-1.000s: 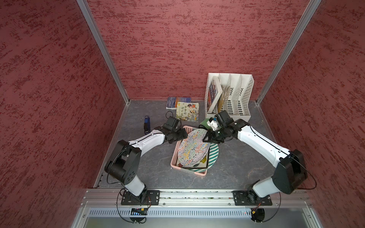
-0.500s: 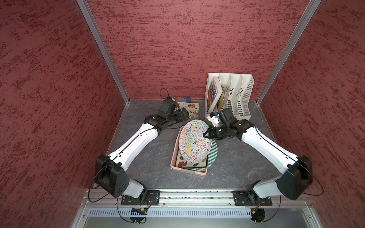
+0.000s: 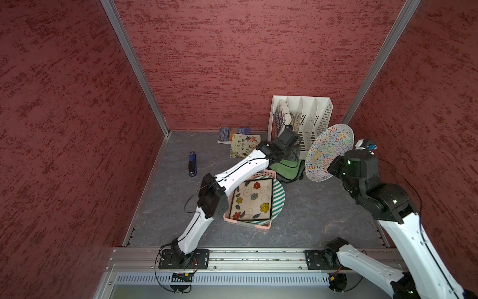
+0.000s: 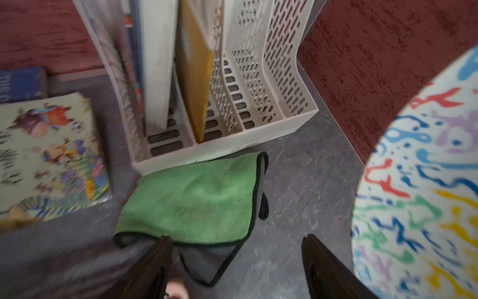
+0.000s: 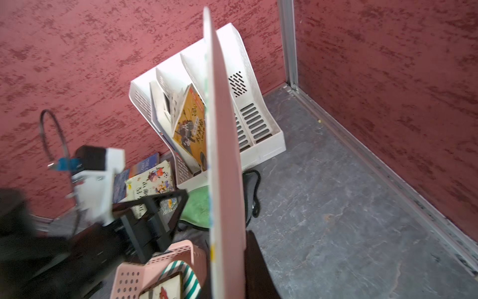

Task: Wipe the wet plate dry
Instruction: Pick up the towel at the center of the board.

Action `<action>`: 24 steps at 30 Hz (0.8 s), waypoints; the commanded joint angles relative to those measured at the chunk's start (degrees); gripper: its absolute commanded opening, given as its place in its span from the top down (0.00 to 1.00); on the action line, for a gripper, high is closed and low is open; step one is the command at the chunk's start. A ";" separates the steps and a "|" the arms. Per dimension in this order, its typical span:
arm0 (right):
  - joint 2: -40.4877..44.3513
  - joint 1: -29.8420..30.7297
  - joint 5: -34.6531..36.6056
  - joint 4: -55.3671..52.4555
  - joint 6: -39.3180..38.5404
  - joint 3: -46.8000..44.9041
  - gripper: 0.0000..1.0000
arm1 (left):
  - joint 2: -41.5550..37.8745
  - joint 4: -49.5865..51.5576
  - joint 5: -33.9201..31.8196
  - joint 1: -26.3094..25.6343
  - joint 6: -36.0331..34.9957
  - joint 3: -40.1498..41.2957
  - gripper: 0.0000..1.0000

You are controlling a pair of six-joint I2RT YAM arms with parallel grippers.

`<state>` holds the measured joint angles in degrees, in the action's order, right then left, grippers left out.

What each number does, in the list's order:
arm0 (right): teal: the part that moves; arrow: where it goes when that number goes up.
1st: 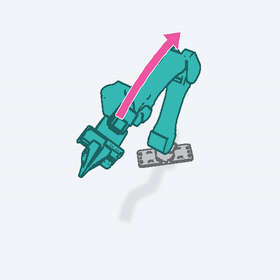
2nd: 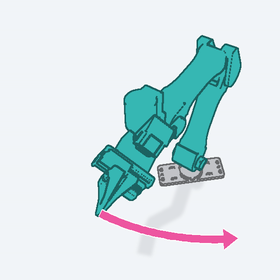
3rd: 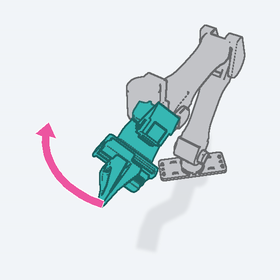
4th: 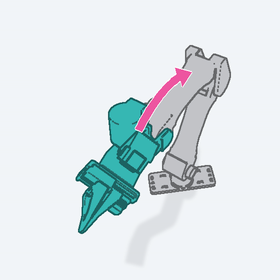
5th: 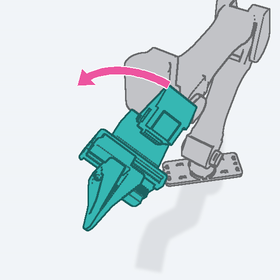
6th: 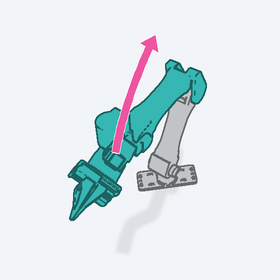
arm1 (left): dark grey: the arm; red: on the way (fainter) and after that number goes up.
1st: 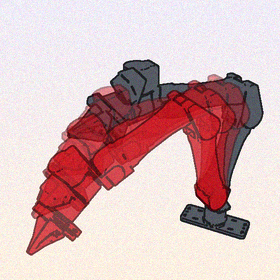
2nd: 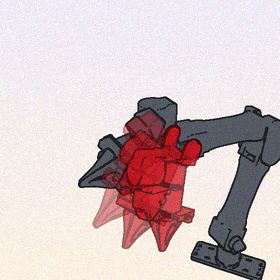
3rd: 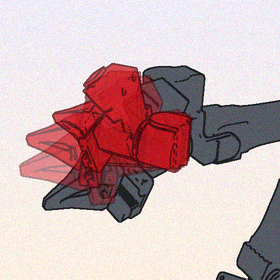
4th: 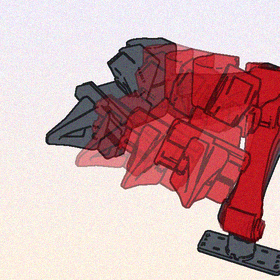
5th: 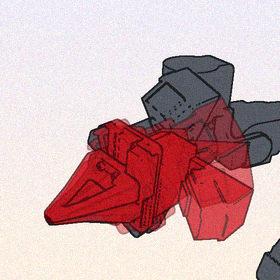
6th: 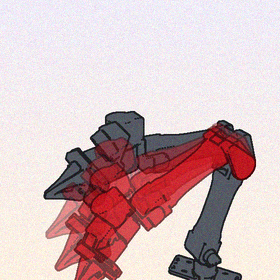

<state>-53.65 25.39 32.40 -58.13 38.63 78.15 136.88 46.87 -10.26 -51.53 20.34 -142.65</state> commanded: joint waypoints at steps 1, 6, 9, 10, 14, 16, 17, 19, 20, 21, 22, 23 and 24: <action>-1.12 -0.07 1.99 -3.73 1.87 1.46 1.00 | 12.87 16.22 -0.37 0.85 -5.56 -18.24 0.19; -0.88 -0.08 -2.37 -5.15 2.19 1.02 1.00 | 14.18 9.89 6.67 4.38 2.12 -4.84 0.18; -0.76 -0.10 -4.23 -5.54 1.26 0.78 1.00 | 17.00 10.53 8.94 5.28 2.14 -5.09 0.01; -0.76 -0.13 -5.00 -5.69 0.90 0.72 1.00 | 18.65 12.28 8.56 5.24 1.35 -6.90 0.00; -0.55 -0.09 -5.99 -6.29 0.37 0.25 1.00 | 22.70 14.88 8.51 4.99 -1.46 -8.84 0.00; -0.20 -0.08 -6.25 -6.21 0.51 -0.18 1.00 | 24.21 15.85 8.29 4.79 -2.97 -8.83 0.00; 0.05 -0.14 -6.29 -6.21 0.66 -0.41 1.00 | 24.98 16.66 6.96 4.63 -3.91 -9.43 0.06; 0.53 -0.08 -6.01 -6.48 1.01 -0.69 1.00 | 25.40 17.51 4.14 4.62 -6.35 -9.88 0.11; 0.82 -0.07 -5.65 -6.59 1.15 -0.90 1.00 | 25.45 17.98 3.51 4.96 -6.59 -9.86 0.20; 1.18 -0.10 -5.25 -6.64 1.26 -1.08 1.00 | 25.45 18.35 3.49 5.45 -6.58 -9.84 0.28; 1.54 -0.08 -4.83 -6.65 1.30 -1.18 1.00 | 25.39 18.79 4.08 5.96 -6.50 -9.84 0.36; 1.86 -0.07 -4.25 -6.57 1.36 -1.36 1.00 | 25.25 19.01 5.28 6.46 -6.38 -9.84 0.43; 2.22 -0.07 -3.59 -6.32 1.36 -1.58 1.00 | 24.99 18.83 6.52 6.94 -6.37 -9.84 0.50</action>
<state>-53.10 25.39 26.20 -66.37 39.46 76.66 158.43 60.20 -6.28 -45.56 15.38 -153.18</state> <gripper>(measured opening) 0.111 0.524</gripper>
